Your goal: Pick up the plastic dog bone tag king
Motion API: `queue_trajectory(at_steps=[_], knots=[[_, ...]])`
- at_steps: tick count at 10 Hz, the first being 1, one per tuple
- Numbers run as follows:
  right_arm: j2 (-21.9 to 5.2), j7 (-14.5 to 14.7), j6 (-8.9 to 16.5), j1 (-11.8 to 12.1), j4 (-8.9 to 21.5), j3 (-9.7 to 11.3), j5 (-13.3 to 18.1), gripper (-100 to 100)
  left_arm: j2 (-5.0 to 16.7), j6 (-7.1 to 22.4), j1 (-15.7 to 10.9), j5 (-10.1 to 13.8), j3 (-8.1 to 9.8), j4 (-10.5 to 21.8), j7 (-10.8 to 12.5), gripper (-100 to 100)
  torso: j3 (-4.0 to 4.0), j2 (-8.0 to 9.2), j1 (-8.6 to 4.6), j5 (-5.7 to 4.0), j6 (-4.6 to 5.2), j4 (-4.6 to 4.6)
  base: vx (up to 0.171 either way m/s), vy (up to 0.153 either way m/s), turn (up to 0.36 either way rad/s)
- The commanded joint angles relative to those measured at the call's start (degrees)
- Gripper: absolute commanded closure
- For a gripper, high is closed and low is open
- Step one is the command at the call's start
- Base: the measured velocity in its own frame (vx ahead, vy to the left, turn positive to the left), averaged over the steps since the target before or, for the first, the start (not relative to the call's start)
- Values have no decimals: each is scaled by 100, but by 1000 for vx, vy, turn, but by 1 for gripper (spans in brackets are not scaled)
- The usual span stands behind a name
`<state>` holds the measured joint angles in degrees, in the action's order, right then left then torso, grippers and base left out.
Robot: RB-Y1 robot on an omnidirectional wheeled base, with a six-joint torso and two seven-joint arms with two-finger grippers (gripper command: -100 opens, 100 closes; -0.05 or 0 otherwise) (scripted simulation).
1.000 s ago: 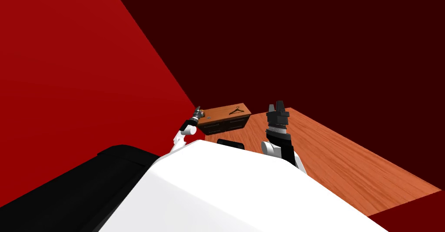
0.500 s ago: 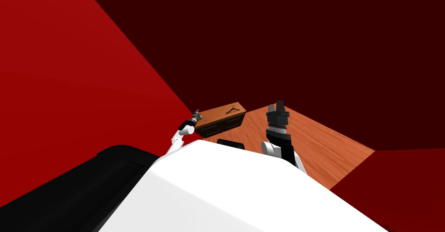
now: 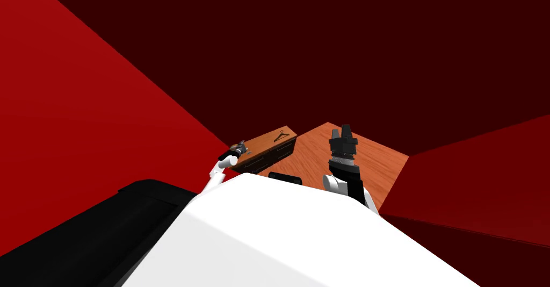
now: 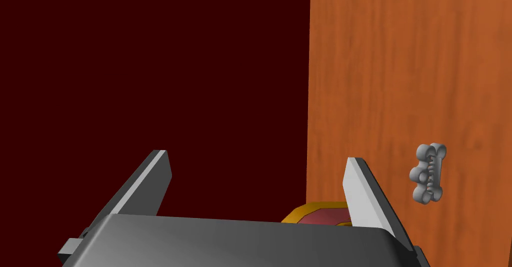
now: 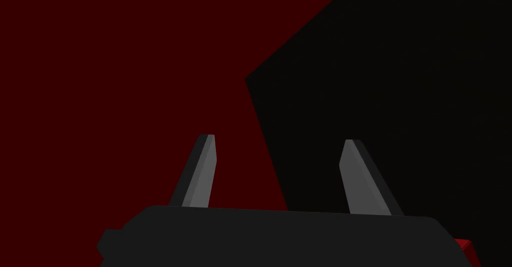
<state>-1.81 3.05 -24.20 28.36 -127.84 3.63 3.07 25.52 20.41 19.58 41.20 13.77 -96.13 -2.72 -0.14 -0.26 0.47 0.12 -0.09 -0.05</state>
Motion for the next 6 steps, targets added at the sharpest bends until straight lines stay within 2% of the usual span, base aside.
queue_trajectory(at_steps=[1,2,3,4,5,6], knots=[[0,0,0,0,0,0,0,0,93,286,66,188,77,286,135,-100,0,0,0,0,0,0,2,58,-393],[0,0,0,-1,0,1,0,0,93,336,66,188,77,343,135,-100,-2,-3,-2,-1,2,-1,2,48,-185],[0,0,0,1,0,0,0,0,134,493,75,285,161,606,269,-100,-3,-6,-8,-2,-3,-1,4,49,-324],[0,0,0,0,0,0,0,0,134,608,75,285,161,606,269,-100,-4,-6,-8,-2,1,-1,7,45,-179],[0,0,0,1,0,0,0,0,134,608,75,285,161,606,269,-100,-5,-8,-11,-3,-4,-2,5,21,14],[0,0,0,1,0,0,0,0,168,833,90,367,243,870,409,-100,-5,-9,-20,-5,-5,-2,6,37,-259]])
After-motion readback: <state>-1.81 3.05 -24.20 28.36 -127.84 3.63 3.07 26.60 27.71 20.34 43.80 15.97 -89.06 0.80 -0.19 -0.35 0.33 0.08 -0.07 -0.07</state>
